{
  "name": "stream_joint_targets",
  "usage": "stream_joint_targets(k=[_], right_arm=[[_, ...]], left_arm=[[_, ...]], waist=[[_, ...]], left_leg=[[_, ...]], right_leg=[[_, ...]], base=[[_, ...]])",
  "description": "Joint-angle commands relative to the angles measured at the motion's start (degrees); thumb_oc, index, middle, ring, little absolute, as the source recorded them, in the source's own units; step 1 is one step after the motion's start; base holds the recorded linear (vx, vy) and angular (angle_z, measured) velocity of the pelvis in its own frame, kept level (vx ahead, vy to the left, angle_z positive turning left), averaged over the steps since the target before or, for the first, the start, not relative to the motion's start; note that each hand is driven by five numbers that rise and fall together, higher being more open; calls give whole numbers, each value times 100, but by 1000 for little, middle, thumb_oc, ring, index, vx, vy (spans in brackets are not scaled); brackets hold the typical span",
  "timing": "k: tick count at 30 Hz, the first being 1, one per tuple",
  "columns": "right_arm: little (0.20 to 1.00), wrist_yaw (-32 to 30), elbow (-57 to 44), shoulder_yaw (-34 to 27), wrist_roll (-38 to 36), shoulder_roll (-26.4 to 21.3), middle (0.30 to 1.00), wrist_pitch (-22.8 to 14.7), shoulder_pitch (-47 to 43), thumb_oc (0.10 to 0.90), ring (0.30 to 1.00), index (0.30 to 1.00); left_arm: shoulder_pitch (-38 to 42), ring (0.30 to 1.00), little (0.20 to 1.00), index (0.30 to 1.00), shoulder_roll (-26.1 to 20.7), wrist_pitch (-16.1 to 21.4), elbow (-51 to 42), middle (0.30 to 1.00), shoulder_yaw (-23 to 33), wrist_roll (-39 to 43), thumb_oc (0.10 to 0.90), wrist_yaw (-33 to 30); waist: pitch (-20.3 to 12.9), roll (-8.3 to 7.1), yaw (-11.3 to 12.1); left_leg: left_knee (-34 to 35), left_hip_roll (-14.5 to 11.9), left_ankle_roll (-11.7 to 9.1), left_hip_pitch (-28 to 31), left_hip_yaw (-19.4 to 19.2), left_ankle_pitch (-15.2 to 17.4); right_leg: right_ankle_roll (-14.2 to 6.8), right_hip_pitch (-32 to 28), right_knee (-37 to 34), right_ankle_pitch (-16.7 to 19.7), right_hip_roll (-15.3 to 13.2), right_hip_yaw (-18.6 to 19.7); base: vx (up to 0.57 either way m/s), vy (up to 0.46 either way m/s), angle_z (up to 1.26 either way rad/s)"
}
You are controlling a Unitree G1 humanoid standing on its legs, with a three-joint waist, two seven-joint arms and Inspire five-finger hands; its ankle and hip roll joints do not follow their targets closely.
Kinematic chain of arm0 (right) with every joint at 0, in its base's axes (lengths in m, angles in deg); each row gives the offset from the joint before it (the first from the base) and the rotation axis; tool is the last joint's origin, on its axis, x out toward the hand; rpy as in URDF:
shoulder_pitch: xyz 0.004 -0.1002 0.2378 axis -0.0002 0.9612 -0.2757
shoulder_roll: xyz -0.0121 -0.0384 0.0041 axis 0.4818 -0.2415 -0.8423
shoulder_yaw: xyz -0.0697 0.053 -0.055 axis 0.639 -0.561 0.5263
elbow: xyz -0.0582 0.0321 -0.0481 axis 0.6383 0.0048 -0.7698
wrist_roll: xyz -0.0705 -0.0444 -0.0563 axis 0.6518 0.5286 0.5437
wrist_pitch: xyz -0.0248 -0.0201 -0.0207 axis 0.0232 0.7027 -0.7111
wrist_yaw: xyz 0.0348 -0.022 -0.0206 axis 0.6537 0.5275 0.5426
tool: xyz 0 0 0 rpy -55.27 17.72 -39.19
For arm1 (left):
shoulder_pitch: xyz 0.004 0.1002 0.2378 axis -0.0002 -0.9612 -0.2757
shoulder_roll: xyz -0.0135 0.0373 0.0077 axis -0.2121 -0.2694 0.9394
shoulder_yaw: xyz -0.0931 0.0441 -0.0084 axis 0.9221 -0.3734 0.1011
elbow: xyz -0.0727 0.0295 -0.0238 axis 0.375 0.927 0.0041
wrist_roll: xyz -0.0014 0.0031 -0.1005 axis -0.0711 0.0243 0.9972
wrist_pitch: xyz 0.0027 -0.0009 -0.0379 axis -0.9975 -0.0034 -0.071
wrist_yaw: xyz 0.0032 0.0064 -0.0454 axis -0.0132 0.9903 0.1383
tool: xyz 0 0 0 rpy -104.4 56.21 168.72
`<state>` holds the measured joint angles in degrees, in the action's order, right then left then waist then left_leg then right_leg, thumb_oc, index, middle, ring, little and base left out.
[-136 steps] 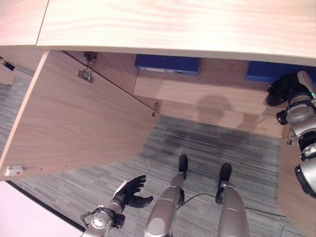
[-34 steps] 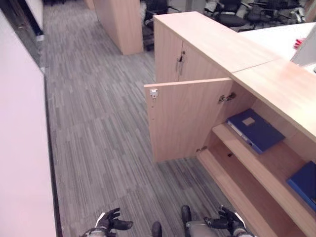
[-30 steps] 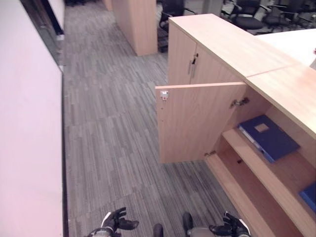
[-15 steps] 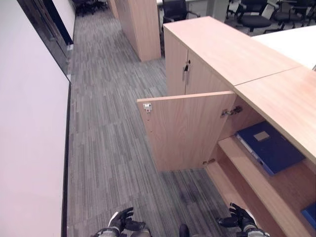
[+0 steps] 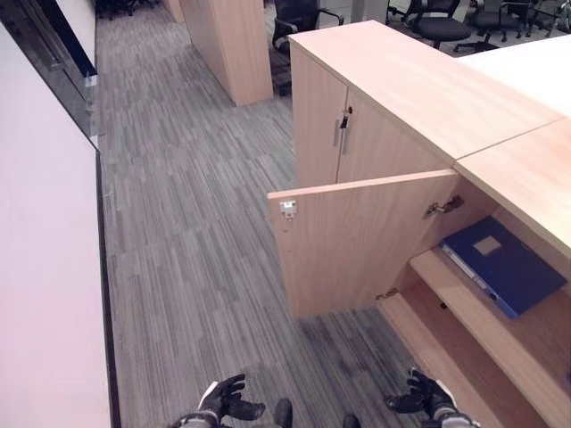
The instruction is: Put the empty folder in the office cabinet
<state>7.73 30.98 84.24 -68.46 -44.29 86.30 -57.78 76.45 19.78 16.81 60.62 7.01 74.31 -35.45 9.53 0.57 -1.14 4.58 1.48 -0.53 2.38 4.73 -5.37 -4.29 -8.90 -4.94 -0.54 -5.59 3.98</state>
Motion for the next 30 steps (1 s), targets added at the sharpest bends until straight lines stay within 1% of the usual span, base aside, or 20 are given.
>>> stream_joint_targets(k=[1,6,10,12,13,14,16,17,20,21,22,23,25,27,28,29,30], right_arm=[[900,-35,1,67,215,-358,900,-180,-138,800,900,900],[900,-20,44,46,225,-321,900,-160,-126,800,900,900],[900,-37,-19,-2,145,-251,900,-199,-57,800,900,900],[900,-33,-43,-8,129,-235,900,-208,-41,800,900,900],[900,-54,-104,0,110,-194,900,-244,-7,800,900,900],[900,-59,-151,-5,95,-168,900,-251,13,800,900,900],[900,-28,-216,59,113,-129,900,-279,49,800,900,900],[900,-28,-217,58,113,-128,900,-278,48,800,900,900],[900,25,-262,240,169,-127,900,-285,101,800,900,900],[900,55,-304,312,209,-150,900,-293,135,800,900,900],[900,55,-304,312,209,-150,900,-293,134,800,900,900],[900,120,-389,445,240,-220,900,-309,189,800,900,900],[900,127,-408,461,245,-227,900,-313,196,800,900,900],[900,161,-373,504,258,-256,900,-317,211,800,900,900],[900,213,-272,564,294,-277,900,-300,211,800,900,900],[900,213,-270,562,294,-272,900,-300,205,800,900,900],[900,230,-232,583,315,-301,900,-287,202,800,900,900]], left_arm=[[75,900,900,900,-216,148,-202,900,-82,49,800,-28],[88,900,900,900,-261,186,-433,900,-85,155,800,-13],[263,900,900,900,-319,308,-867,900,118,660,800,-118],[301,900,900,900,-343,349,-1022,900,167,761,800,-161],[479,900,900,900,-370,471,-1448,900,249,1028,800,-254],[530,900,900,900,-395,486,-1571,900,299,1125,800,-290],[917,900,900,900,-565,565,-1803,900,372,1251,800,-391],[920,900,900,900,-566,565,-1801,900,372,1252,800,-390],[1614,900,900,900,-825,620,-1574,900,426,1524,800,-489],[1894,900,900,900,-981,630,-1466,900,449,1594,800,-537],[1895,900,900,900,-981,630,-1465,900,449,1595,800,-537],[2649,900,900,900,-1423,647,-1125,900,442,1697,800,-636],[2795,900,900,900,-1495,644,-1065,900,413,1707,800,-638],[3125,900,900,900,-1719,617,-762,900,364,1675,800,-628],[3524,900,900,900,-1961,596,-397,900,340,1656,800,-634],[3540,900,900,900,-1966,601,-382,900,334,1660,800,-628],[3710,900,900,900,-2067,596,-282,900,284,1667,800,-613]], waist=[[-291,-17,201],[-319,-36,209],[-379,-99,204],[-388,-108,201],[-418,-135,184],[-433,-140,169],[-503,-153,100],[-499,-154,102],[-563,-136,-33],[-587,-128,-90],[-585,-128,-89],[-648,-103,-228],[-650,-104,-244],[-677,-95,-325],[-715,-90,-399],[-708,-94,-394],[-724,-88,-427]], left_leg=[[-283,-456,-376,101,28,831],[-192,-432,-322,157,-23,861],[-141,-405,-272,215,-68,896],[-133,-400,-268,230,-65,901],[-121,-394,-261,246,-67,916],[-110,-392,-254,277,-76,928],[-80,-404,-250,357,-132,964],[-80,-404,-250,360,-134,965],[-43,-432,-265,447,-229,990],[-27,-438,-273,485,-275,1004],[-27,-438,-273,487,-275,1004],[-5,-464,-296,527,-378,1012],[-2,-471,-299,533,-400,1013],[13,-488,-311,556,-475,1018],[25,-500,-319,593,-559,1031],[25,-501,-319,595,-563,1033],[27,-504,-324,608,-603,1041]], right_leg=[[-356,315,602,-543,-143,-86],[-414,324,581,-521,-211,-77],[-473,320,564,-492,-270,-69],[-477,310,563,-494,-278,-65],[-494,314,563,-481,-295,-68],[-501,303,562,-488,-305,-57],[-519,288,536,-470,-324,-24],[-519,285,536,-471,-324,-22],[-544,285,490,-436,-326,33],[-552,289,466,-413,-320,69],[-552,288,466,-413,-320,69],[-592,316,429,-359,-307,134],[-600,320,422,-348,-306,143],[-629,347,402,-313,-300,183],[-663,362,384,-283,-299,235],[-663,362,384,-283,-298,239],[-674,380,387,-275,-294,279]], base=[[38,64,-6],[28,48,-4],[32,40,-6],[0,0,0],[0,0,0],[43,29,-3],[48,23,-5],[30,18,-8],[26,22,-17],[30,17,-17],[53,31,-18],[35,20,-18],[25,12,-21],[32,14,-25],[34,18,-14],[47,21,-22],[23,16,-33]])
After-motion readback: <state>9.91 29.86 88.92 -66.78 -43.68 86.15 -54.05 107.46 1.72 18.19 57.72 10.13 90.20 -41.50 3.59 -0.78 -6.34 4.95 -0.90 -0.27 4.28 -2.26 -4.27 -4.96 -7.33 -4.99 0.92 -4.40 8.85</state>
